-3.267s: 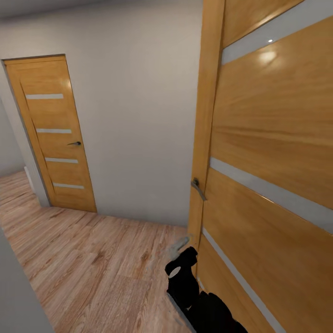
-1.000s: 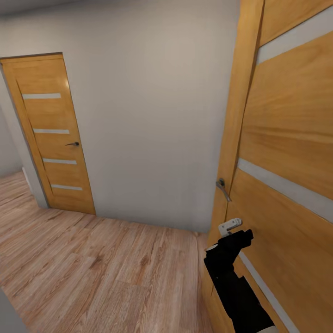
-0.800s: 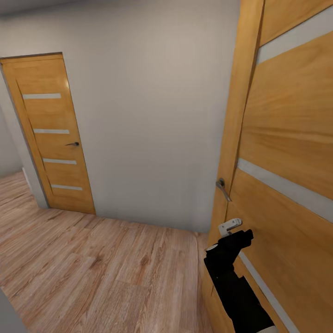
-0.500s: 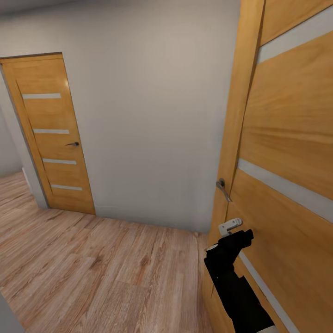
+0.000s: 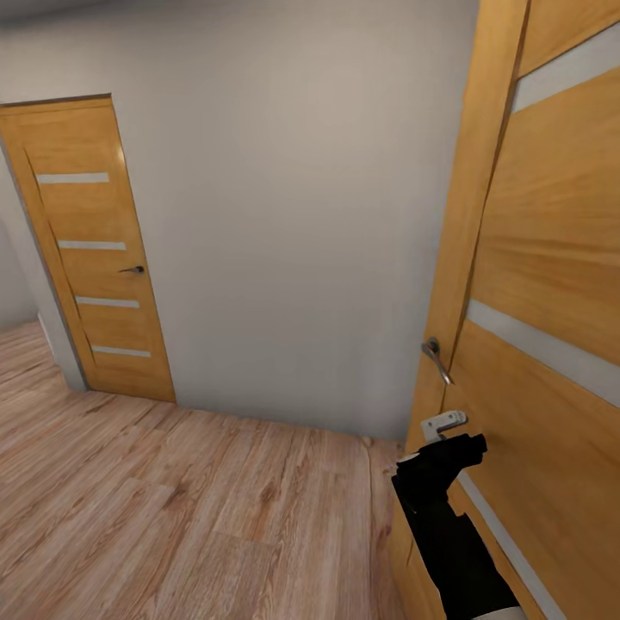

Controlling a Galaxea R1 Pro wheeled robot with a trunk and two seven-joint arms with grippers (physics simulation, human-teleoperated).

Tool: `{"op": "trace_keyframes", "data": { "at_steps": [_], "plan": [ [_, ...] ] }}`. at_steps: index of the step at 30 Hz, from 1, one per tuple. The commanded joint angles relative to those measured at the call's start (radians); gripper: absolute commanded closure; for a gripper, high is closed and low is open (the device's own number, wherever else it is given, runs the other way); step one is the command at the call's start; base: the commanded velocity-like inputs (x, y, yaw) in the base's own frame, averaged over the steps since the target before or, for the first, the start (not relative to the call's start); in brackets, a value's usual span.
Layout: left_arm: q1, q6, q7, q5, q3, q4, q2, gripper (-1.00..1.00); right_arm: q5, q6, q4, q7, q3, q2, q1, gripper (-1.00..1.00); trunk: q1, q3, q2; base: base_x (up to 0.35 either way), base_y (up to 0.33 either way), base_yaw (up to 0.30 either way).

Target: Move the two storage containers from the living room to the garage. In the garage, place one container on the floor and stack the other container on top of it (either order is fine).

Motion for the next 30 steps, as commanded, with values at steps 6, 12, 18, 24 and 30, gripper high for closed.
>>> {"op": "trace_keyframes", "data": {
  "at_steps": [6, 12, 18, 24, 30],
  "plan": [
    [0.0, -0.001, 0.0, 0.0, 0.0, 0.0, 0.0, -1.0, 0.009, 0.008, 0.0, -0.008, -0.002, -0.001, -0.001, -1.0, 0.0, -0.001, -0.001, 0.016, 0.0, 0.0],
    [0.0, -0.001, 0.0, 0.0, 0.0, 0.0, 0.0, -1.0, 0.009, 0.008, -0.001, -0.008, -0.003, -0.001, -0.001, -1.0, 0.0, -0.001, -0.001, 0.001, 0.0, 0.0],
    [0.0, -0.001, 0.0, 0.001, 0.0, 0.0, 0.0, -1.0, 0.009, 0.007, 0.0, -0.008, -0.033, -0.001, -0.001, -1.0, 0.0, -0.001, -0.001, 0.024, 0.0, 0.0],
    [0.0, -0.001, 0.001, 0.002, 0.001, 0.0, 0.0, -1.0, 0.009, 0.008, 0.0, -0.008, -0.046, -0.001, -0.001, -1.0, 0.0, -0.001, -0.001, 0.198, 0.0, 0.0],
    [0.0, -0.001, 0.0, 0.001, 0.001, 0.0, 0.0, -1.0, 0.009, 0.008, 0.0, -0.008, -0.048, -0.001, -0.001, -1.0, 0.0, -0.001, -0.001, 0.062, 0.0, 0.0]
  ]
}}
